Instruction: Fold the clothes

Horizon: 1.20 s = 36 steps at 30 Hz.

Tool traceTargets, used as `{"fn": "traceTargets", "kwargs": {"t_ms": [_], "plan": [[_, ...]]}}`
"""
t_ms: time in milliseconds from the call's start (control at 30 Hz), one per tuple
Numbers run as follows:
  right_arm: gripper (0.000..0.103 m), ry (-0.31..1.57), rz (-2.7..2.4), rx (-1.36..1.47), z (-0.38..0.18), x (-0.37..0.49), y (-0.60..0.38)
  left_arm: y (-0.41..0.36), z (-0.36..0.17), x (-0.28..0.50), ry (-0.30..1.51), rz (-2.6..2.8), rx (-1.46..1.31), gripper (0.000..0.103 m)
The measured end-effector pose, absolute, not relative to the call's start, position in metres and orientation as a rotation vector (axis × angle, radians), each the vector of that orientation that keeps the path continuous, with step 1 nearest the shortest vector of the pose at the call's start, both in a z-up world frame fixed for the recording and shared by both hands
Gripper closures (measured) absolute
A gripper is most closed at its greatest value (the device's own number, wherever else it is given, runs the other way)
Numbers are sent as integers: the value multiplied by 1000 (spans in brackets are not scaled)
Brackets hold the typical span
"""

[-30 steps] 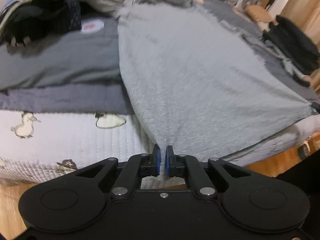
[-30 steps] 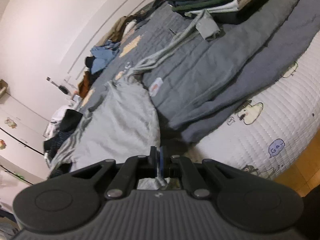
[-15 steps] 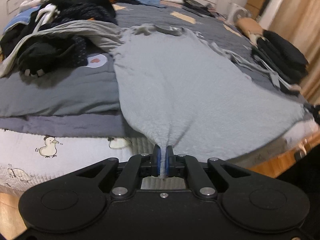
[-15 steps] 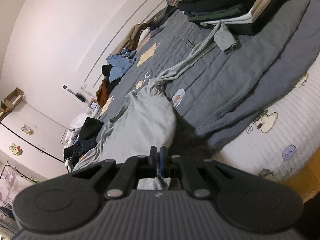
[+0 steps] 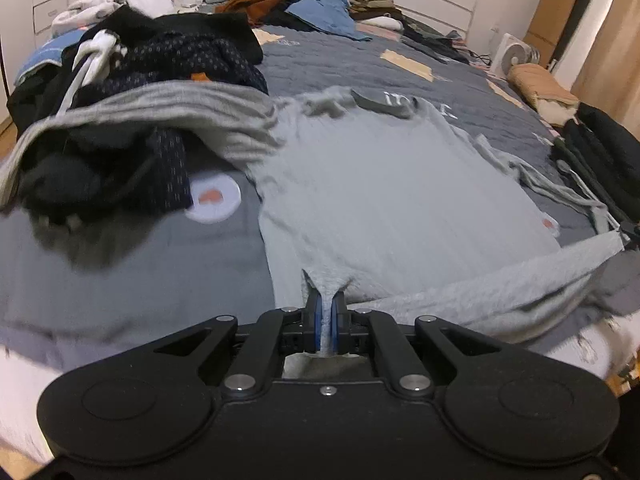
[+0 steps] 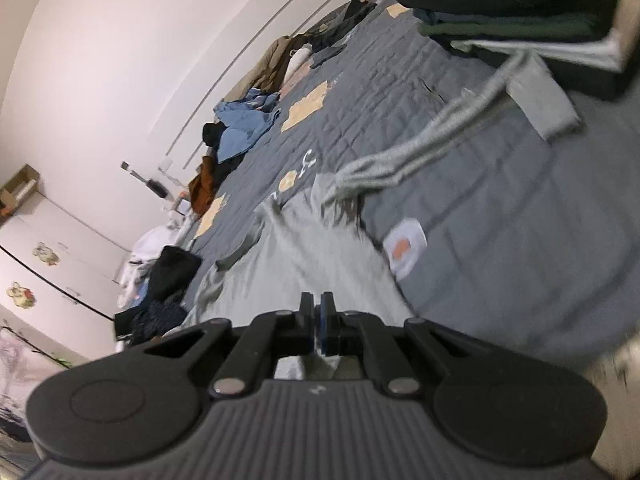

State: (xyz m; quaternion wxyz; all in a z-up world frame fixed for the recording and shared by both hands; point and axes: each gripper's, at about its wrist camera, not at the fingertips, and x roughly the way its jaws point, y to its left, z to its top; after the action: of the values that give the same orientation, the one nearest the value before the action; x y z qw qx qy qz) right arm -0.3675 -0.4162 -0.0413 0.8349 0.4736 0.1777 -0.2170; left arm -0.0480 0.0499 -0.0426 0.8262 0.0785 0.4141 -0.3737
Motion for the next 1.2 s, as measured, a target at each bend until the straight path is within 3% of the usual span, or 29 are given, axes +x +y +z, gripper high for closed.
{"fn": "traceTargets", "kwargs": {"t_ms": [500,1000,1167,1200], "plan": [[101,451,-522,909,-61,-243,-474,-13,-57,41,858,-739,200,98],[100,462,-594,809,-82,-185,-497,-55,-81,97,843,-716,193,98],[97,459,-602,770,-75,-195,-493,-47,-79,94,817,-693,161,91],[96,459,-604,762,-74,-197,-492,-42,-76,92,803,-677,153,82]]}}
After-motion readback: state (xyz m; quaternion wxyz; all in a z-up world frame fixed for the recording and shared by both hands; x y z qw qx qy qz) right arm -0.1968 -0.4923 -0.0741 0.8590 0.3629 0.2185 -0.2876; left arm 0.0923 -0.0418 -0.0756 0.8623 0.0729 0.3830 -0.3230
